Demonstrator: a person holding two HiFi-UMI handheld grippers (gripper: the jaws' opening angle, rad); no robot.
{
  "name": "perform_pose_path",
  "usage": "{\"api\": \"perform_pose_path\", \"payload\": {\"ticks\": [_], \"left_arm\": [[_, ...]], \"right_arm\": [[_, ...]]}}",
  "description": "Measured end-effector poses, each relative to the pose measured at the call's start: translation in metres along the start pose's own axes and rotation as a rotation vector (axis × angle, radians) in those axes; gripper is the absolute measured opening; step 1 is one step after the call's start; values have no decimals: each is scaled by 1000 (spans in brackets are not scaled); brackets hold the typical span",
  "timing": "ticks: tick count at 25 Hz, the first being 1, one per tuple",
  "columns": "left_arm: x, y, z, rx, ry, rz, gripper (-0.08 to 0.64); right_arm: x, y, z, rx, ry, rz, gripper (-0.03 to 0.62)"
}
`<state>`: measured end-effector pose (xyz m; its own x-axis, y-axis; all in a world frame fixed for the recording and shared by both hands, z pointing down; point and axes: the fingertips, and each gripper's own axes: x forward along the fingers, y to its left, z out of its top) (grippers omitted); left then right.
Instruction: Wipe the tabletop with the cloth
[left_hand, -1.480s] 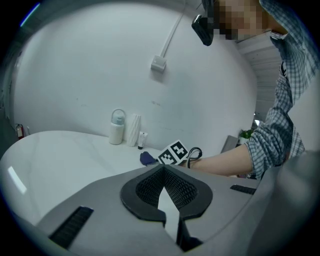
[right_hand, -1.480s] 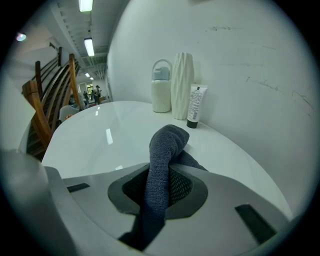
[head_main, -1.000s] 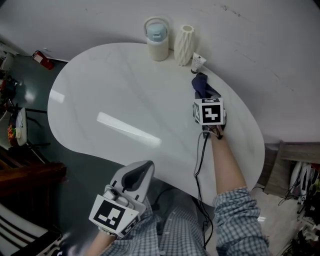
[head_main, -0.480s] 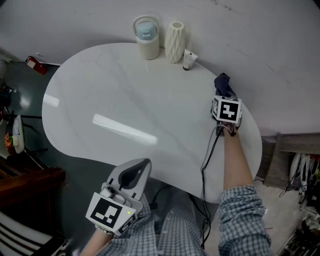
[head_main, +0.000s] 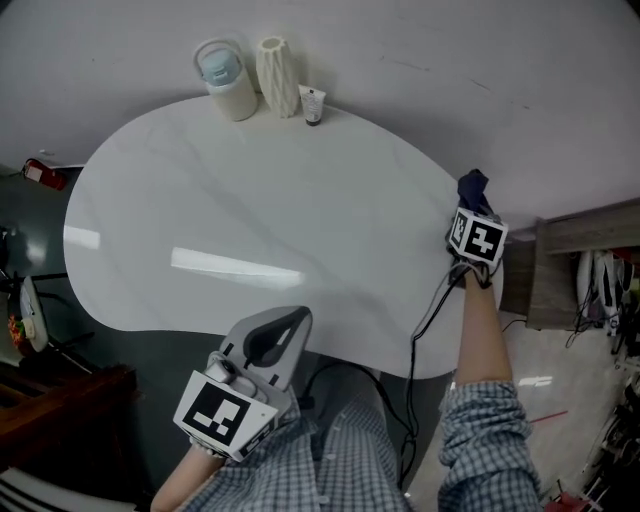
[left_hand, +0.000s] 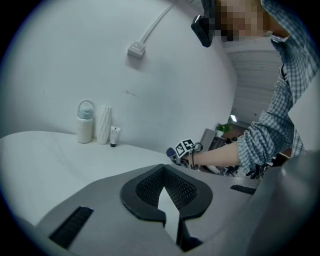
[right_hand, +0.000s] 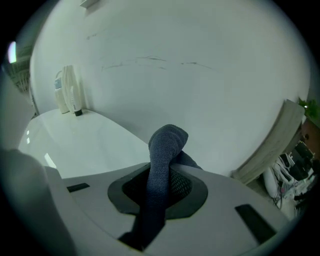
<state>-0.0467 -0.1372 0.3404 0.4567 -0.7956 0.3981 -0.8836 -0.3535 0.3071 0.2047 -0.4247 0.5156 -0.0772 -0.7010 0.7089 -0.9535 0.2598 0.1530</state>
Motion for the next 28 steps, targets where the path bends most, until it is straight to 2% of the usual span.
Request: {"api": "perform_pose_path", "payload": {"ticks": [7,13,16,19,23,28], "left_arm": [[13,-29,-2,52,23,-122,5],[18,-47,3,95,25,-199,5],[18,-50,5,112,22,-225,5],[17,-50,6,133,24,-243,5],[16,-47,11,158,19,-252,5],[15,-46,17,147,-1,-269,5]], "right_arm": [[-49,-76,-73,131,50,-133,52],[-96,-94,-127,189,85,-178,52],[-116,-91,-152,234,84,-188,52],[-136,-80,-174,240,91,-199,52],[-164,-51,-198,231,87,-191,52],[-192,-8,-218,247,87,-153,52]]}}
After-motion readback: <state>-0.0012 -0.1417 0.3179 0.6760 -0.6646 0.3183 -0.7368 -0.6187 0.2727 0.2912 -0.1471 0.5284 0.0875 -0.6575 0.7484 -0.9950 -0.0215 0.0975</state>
